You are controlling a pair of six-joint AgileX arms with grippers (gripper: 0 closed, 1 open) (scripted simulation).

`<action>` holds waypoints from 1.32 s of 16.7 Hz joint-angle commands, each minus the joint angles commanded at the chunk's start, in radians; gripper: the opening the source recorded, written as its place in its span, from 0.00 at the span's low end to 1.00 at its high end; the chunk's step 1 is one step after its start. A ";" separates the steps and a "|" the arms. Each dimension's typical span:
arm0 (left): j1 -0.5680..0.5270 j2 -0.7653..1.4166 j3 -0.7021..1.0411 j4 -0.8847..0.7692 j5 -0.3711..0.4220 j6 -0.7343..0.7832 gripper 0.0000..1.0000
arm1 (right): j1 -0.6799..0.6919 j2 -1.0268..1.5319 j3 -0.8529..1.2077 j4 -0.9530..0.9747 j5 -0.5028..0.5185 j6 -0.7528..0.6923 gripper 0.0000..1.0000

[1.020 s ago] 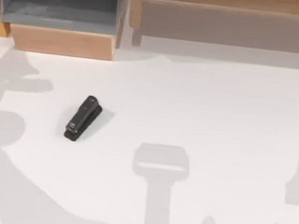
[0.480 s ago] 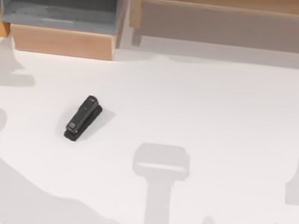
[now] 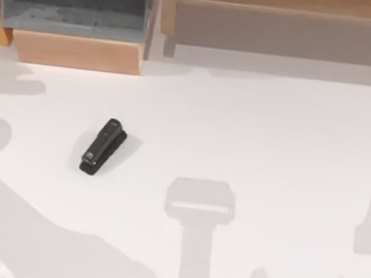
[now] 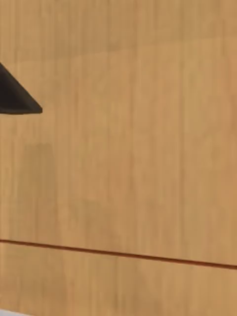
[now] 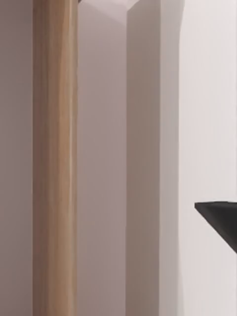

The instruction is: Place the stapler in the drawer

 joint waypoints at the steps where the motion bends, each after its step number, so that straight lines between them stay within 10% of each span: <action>1: 0.000 0.000 0.001 0.000 0.000 0.000 1.00 | 0.000 0.000 0.000 0.000 0.000 0.000 1.00; 3: 0.000 0.000 0.001 0.000 0.000 0.000 1.00 | 0.000 0.000 0.000 0.000 0.000 0.000 1.00; 16: 0.000 0.000 0.001 0.000 0.000 0.000 0.02 | 0.000 0.000 0.000 0.000 0.000 0.000 1.00; 22: 0.000 0.000 0.001 0.000 0.000 0.000 0.00 | 0.000 0.000 0.000 0.000 0.000 0.000 1.00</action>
